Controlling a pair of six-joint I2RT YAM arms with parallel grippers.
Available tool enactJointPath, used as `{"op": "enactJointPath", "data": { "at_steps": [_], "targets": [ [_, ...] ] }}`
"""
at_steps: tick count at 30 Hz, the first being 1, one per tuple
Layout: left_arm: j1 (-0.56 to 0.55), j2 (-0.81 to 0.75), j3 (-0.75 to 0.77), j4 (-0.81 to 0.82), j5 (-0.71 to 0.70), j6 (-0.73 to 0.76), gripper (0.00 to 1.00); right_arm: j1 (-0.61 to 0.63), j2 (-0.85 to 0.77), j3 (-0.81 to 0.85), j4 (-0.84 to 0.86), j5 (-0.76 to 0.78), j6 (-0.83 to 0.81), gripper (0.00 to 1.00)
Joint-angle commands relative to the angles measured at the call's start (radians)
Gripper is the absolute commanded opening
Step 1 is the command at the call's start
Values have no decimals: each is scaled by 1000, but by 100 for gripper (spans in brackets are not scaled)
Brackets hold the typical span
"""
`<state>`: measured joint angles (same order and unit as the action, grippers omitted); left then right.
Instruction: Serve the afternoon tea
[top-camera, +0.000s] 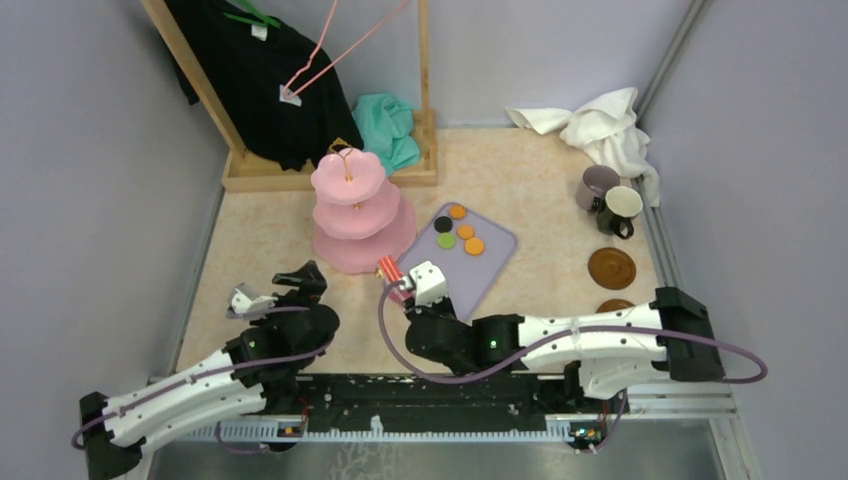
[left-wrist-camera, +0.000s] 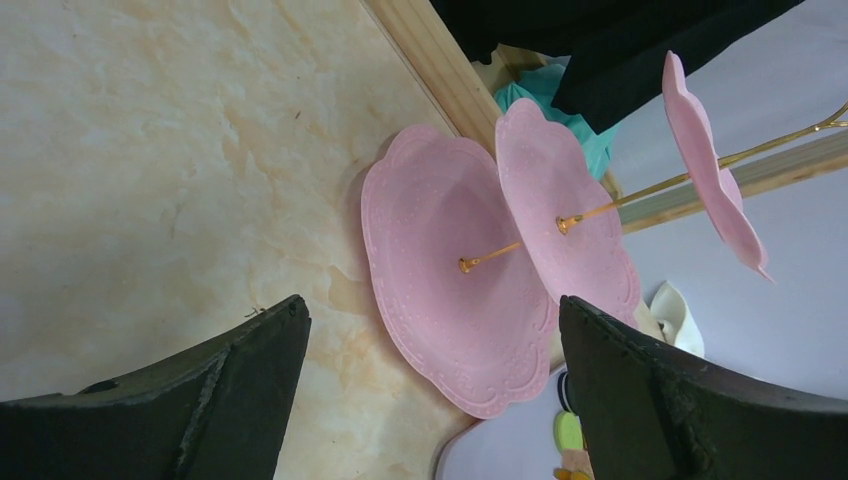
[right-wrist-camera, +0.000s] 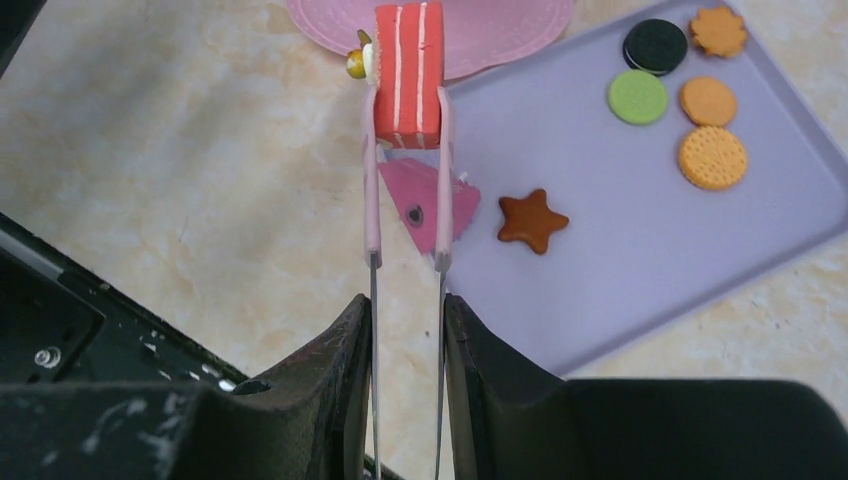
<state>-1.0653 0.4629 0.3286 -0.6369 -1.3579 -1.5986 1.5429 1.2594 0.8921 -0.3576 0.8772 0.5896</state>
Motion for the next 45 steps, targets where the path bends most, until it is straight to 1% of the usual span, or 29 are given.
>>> {"op": "enactJointPath", "data": {
  "at_steps": [1,5,10,15,22,28,33,45],
  "targets": [
    [-4,44,48,-171,-70,-198,99,-83,64,44,226,-141,-136,4],
    [-5,72,60,-205,-78,-252,99,-154,146,76,296,-239,-174,4],
    [-5,82,61,-207,-82,-261,99,-218,226,118,392,-322,-227,4],
    [-5,80,56,-210,-83,-267,99,-280,316,191,434,-400,-249,4],
    [-5,77,43,-220,-82,-290,99,-329,472,308,469,-470,-260,4],
    [-5,72,33,-240,-84,-324,99,-348,560,349,542,-462,-270,4],
    [-5,69,20,-244,-83,-338,99,-359,601,353,636,-436,-287,4],
    [-5,70,0,-244,-81,-359,99,-382,696,391,756,-364,-294,4]
  ]
}}
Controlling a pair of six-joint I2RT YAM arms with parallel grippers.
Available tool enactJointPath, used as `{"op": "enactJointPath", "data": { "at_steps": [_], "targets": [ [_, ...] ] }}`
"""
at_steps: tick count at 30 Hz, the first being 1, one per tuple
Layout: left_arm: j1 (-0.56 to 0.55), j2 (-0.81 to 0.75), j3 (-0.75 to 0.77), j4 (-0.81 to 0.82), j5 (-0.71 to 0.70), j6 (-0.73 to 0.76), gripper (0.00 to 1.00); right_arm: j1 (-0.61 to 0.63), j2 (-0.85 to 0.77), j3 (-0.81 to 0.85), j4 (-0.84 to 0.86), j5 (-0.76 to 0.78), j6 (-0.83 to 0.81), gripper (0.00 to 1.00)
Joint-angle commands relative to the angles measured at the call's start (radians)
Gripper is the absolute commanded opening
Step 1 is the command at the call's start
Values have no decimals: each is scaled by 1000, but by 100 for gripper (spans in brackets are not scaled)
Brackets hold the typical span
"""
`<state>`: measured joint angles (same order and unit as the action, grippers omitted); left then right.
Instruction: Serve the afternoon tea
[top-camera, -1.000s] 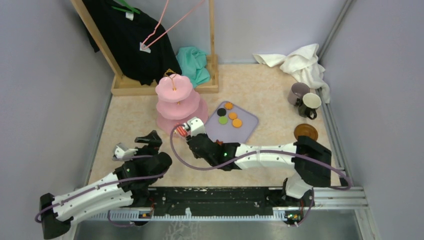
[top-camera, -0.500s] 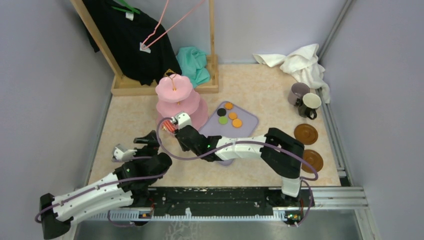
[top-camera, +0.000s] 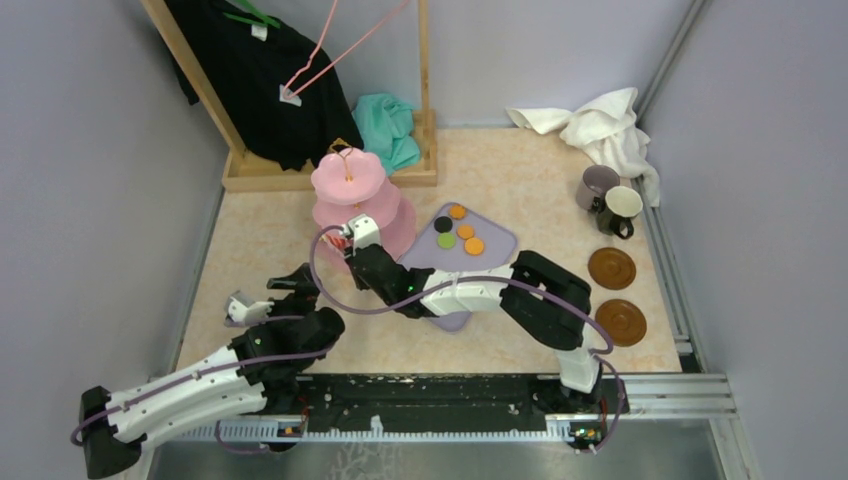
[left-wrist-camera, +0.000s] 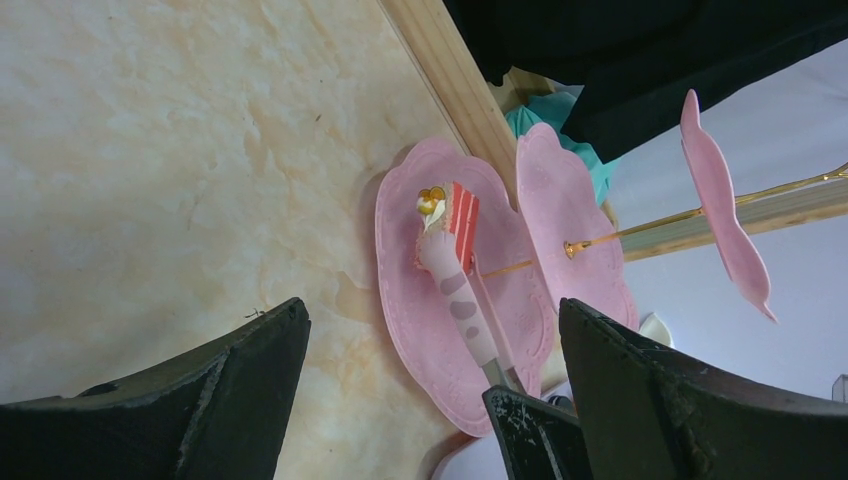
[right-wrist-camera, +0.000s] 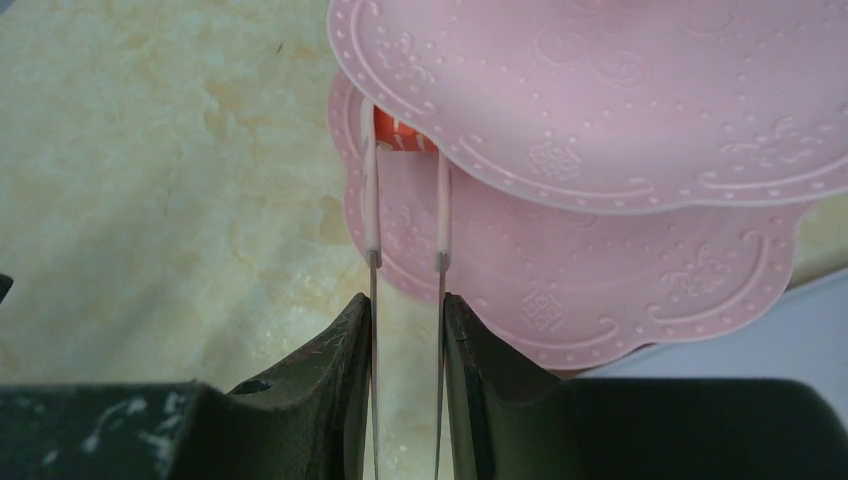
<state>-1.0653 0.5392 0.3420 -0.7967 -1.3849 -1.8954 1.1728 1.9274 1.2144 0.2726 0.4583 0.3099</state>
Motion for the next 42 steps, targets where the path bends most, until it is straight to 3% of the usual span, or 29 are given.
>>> {"op": "enactJointPath", "data": {
  "at_steps": [1,22,35,42],
  "targets": [
    [-5,-7,-14,-86,-55,-63,99,-13,37,74,135,64,-19,4],
    [-5,-31,-27,-133,-63,-106,99,-19,207,157,298,180,-78,7],
    [-5,-31,-26,-140,-61,-113,99,-24,222,162,259,172,-50,33],
    [-5,-35,-24,-147,-61,-111,99,-31,226,162,240,158,-31,37]
  ]
}}
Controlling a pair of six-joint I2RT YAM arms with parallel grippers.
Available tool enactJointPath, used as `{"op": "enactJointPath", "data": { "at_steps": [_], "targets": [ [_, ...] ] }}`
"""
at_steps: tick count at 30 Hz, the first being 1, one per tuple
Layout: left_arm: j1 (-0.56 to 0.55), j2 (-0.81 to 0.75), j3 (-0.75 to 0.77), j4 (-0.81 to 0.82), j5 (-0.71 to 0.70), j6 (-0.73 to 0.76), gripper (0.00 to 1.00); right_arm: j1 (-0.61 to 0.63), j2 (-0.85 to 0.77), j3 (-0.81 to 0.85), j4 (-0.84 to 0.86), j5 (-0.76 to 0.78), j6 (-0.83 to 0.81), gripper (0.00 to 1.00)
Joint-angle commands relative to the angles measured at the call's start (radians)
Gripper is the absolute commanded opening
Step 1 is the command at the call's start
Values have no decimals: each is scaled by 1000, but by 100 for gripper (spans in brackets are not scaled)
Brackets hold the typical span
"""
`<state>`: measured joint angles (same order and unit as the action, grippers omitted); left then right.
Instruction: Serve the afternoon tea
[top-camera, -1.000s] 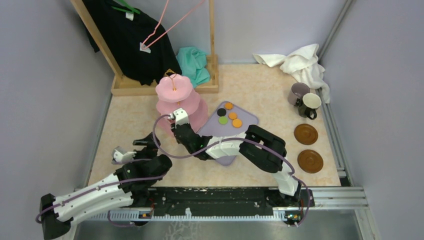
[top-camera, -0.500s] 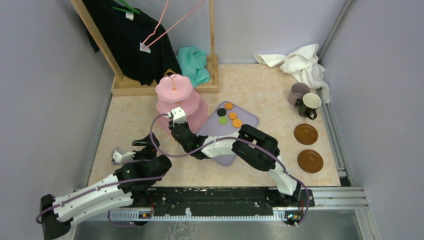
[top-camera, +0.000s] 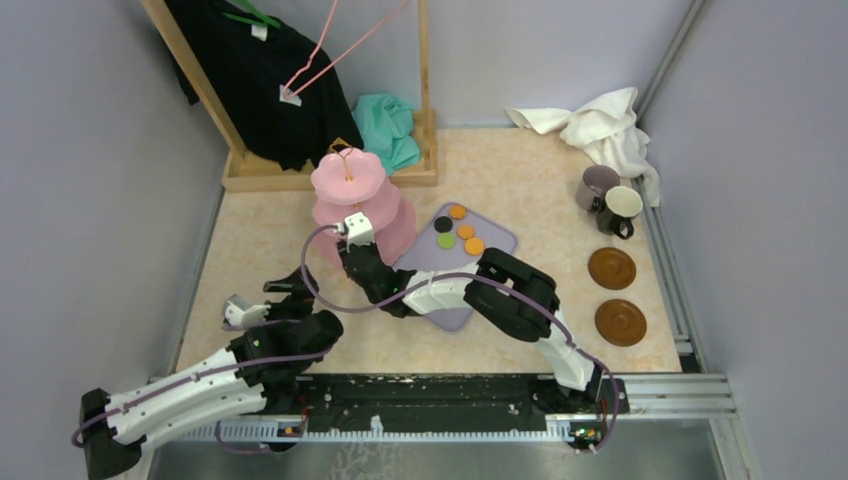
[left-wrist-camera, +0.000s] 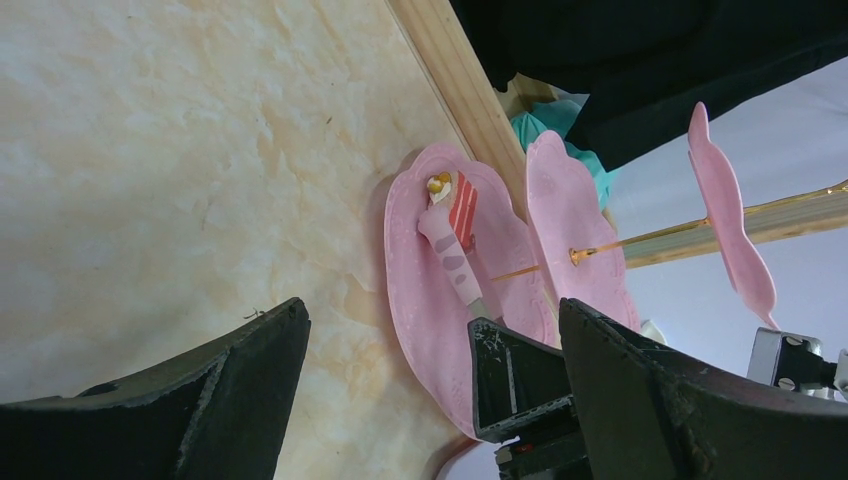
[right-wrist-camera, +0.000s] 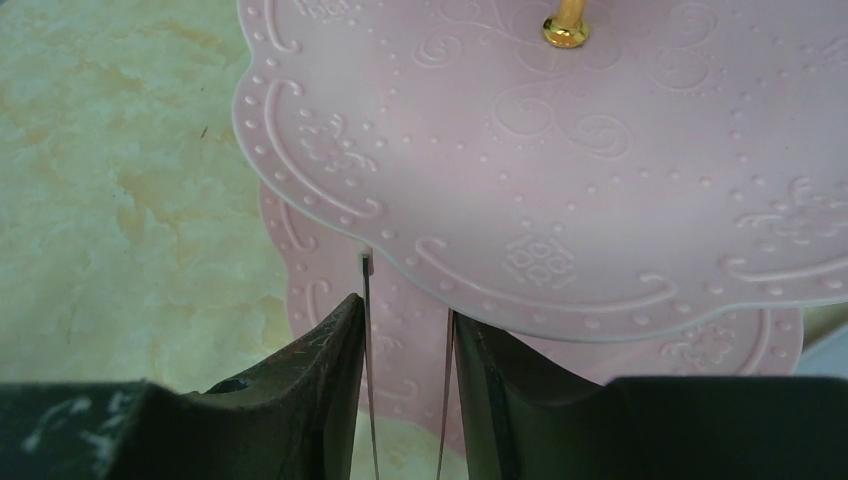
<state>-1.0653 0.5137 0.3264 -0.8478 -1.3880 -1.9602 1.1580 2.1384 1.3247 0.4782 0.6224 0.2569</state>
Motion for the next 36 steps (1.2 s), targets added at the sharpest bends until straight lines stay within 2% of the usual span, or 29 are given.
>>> {"op": "enactJointPath", "data": {
  "at_steps": [1,29,36],
  "targets": [
    [-5,-10,-9,-95,-57,-47,99,-15,13,49,33,-6,23,37],
    [-5,3,4,-100,-54,-53,99,16,-170,-209,114,-11,0,35],
    [-5,1,0,-106,-49,-58,99,40,-242,-259,106,-10,-25,32]
  ]
}}
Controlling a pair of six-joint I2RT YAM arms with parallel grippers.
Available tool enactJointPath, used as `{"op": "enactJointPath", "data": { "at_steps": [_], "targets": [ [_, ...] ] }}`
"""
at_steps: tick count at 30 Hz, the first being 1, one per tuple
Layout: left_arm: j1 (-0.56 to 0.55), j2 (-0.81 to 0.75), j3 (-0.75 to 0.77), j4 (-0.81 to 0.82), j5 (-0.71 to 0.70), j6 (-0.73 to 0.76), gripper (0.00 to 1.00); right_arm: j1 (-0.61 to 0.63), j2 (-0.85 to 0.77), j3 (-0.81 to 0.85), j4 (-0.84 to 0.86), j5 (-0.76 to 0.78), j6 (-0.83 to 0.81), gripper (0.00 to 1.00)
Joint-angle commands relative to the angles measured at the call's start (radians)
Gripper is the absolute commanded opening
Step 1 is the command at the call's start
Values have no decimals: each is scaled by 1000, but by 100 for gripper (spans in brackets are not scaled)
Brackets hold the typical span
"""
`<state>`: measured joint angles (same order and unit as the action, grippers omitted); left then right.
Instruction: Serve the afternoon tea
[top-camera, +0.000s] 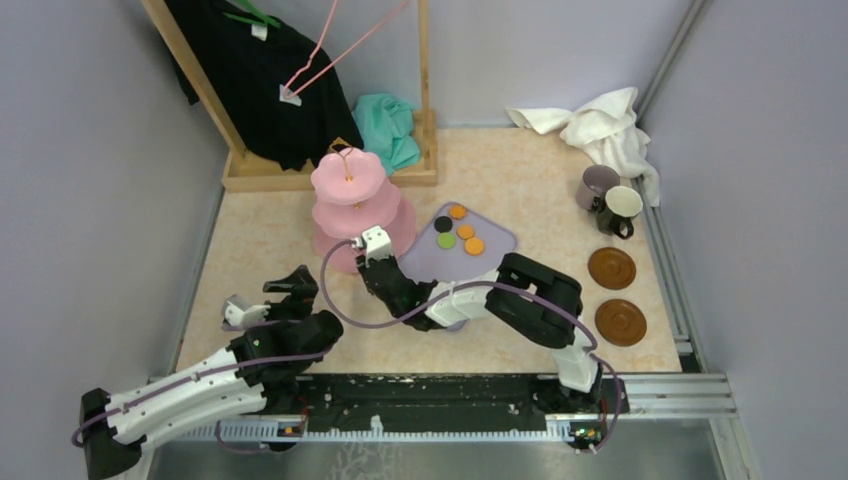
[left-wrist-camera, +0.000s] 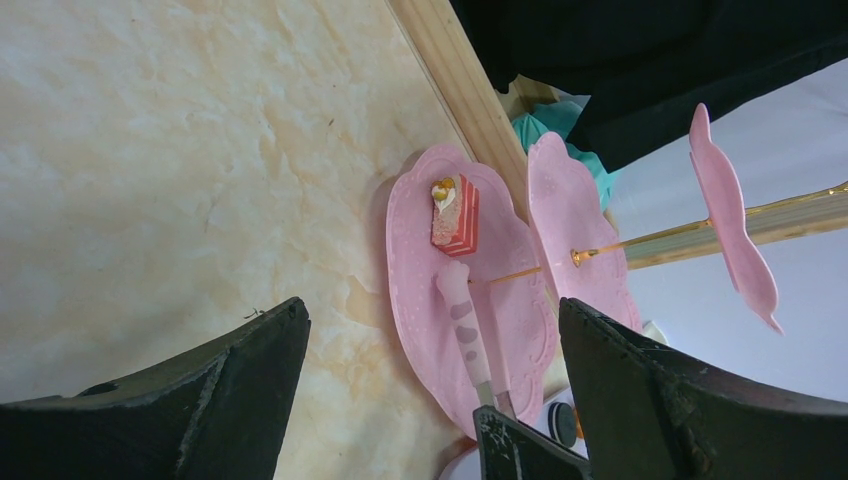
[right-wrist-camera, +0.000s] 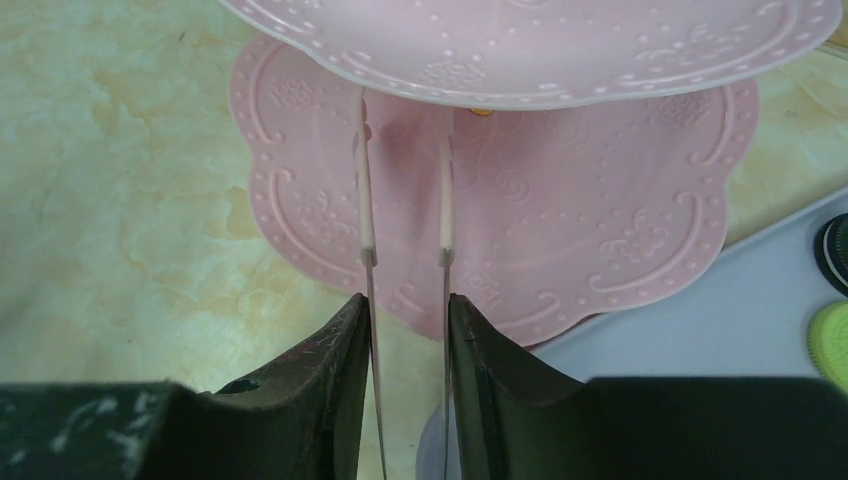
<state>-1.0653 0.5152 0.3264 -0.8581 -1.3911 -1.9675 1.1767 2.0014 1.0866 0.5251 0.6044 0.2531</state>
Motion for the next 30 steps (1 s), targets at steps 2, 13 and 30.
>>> {"op": "enactJointPath", "data": {
  "at_steps": [2,13,30],
  "targets": [
    [-5,-1,-1,-96,-45,-54,99,24,-131,-37,45,-6,-22,32],
    [-5,-11,5,-118,-49,-61,99,61,-314,-143,-53,-21,-26,31],
    [-5,3,29,-119,-46,-45,99,87,-900,-460,-383,-55,103,31]
  ]
}}
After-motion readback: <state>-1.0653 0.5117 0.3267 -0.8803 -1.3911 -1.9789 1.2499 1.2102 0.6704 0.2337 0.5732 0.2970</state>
